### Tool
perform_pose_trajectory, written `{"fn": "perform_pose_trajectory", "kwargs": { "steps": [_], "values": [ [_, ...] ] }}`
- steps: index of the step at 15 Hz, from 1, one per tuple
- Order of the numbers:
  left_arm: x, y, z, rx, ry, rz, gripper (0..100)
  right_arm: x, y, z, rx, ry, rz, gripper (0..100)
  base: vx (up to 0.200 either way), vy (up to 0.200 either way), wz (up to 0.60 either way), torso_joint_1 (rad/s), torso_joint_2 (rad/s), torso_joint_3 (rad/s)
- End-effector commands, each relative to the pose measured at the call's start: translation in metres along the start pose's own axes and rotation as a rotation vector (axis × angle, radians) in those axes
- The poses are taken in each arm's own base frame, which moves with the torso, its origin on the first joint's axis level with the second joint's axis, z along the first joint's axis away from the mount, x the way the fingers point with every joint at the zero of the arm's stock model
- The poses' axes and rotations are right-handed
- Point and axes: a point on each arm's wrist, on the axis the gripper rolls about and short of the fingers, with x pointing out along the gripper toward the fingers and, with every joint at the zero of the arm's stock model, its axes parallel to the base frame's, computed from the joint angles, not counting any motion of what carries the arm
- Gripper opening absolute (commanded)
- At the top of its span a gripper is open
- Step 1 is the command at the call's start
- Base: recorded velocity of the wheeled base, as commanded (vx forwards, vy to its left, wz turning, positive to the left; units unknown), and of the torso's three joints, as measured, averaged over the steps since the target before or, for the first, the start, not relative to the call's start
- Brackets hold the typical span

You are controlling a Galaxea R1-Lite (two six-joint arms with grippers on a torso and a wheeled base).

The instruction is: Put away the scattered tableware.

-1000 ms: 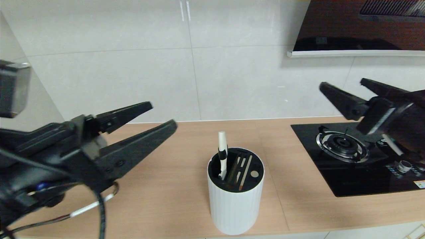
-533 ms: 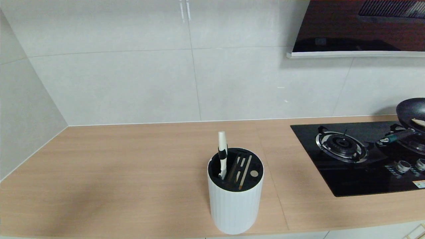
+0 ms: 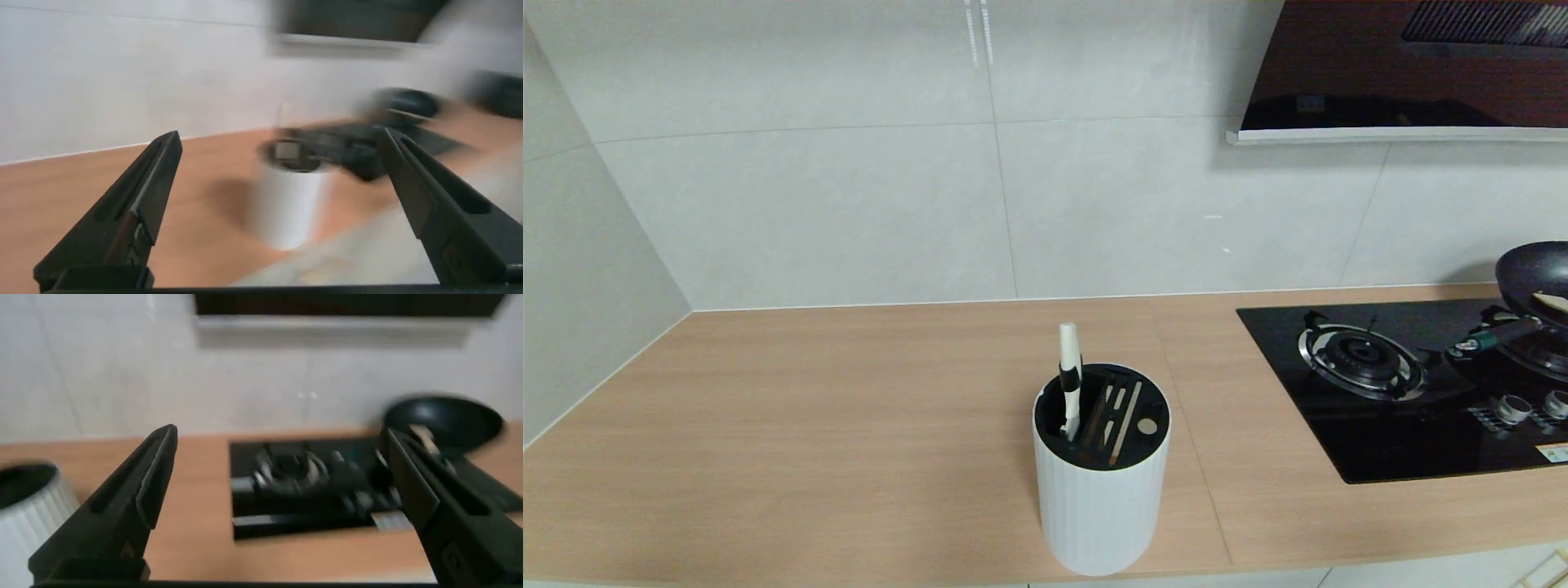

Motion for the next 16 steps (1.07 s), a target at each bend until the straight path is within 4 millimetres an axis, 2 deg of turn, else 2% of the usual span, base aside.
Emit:
{"fn": "perform_pose_trajectory", "kwargs": {
  "steps": [1, 2, 3, 5, 7, 8, 9, 10, 13, 16],
  "values": [
    [-0.006, -0.005, -0.011, 0.061, -0.028, 0.101, 100, -0.028, 0.001, -0.018, -0.007, -0.066, -0.075, 100, 0.0, 0.0, 0.0, 0.0, 0.0, 0.0],
    [-0.009, -0.007, -0.021, 0.113, -0.027, 0.144, 100, -0.024, 0.002, -0.025, -0.016, -0.039, -0.088, 100, 0.0, 0.0, 0.0, 0.0, 0.0, 0.0],
    [-0.006, -0.002, -0.043, 0.189, 0.015, 0.196, 100, -0.024, 0.001, -0.027, -0.003, -0.038, -0.123, 100, 0.0, 0.0, 0.0, 0.0, 0.0, 0.0],
    [-0.002, 0.005, -0.061, 0.195, 0.02, 0.294, 100, -0.019, 0.003, -0.039, 0.024, -0.004, -0.121, 100, 0.0, 0.0, 0.0, 0.0, 0.0, 0.0],
    [0.003, 0.016, -0.1, 0.211, 0.137, 0.303, 100, -0.006, 0.007, -0.067, 0.018, 0.048, -0.119, 100, 0.0, 0.0, 0.0, 0.0, 0.0, 0.0],
    [0.005, 0.019, -0.112, 0.218, 0.158, 0.303, 100, 0.0, 0.008, -0.08, 0.017, 0.054, -0.119, 100, 0.0, 0.0, 0.0, 0.0, 0.0, 0.0],
    [0.005, 0.022, -0.125, 0.215, 0.209, 0.318, 100, 0.008, 0.011, -0.103, 0.015, 0.033, -0.109, 100, 0.0, 0.0, 0.0, 0.0, 0.0, 0.0],
    [0.004, 0.023, -0.129, 0.214, 0.248, 0.342, 100, 0.011, 0.013, -0.115, 0.016, 0.03, -0.079, 100, 0.0, 0.0, 0.0, 0.0, 0.0, 0.0],
    [0.004, 0.023, -0.129, 0.165, 0.246, 0.352, 100, 0.009, 0.015, -0.131, 0.004, 0.192, -0.033, 100, 0.0, 0.0, 0.0, 0.0, 0.0, 0.0],
    [0.004, 0.023, -0.129, 0.154, 0.244, 0.354, 100, 0.009, 0.016, -0.129, 0.025, 0.175, 0.014, 100, 0.0, 0.0, 0.0, 0.0, 0.0, 0.0]
  ]
}}
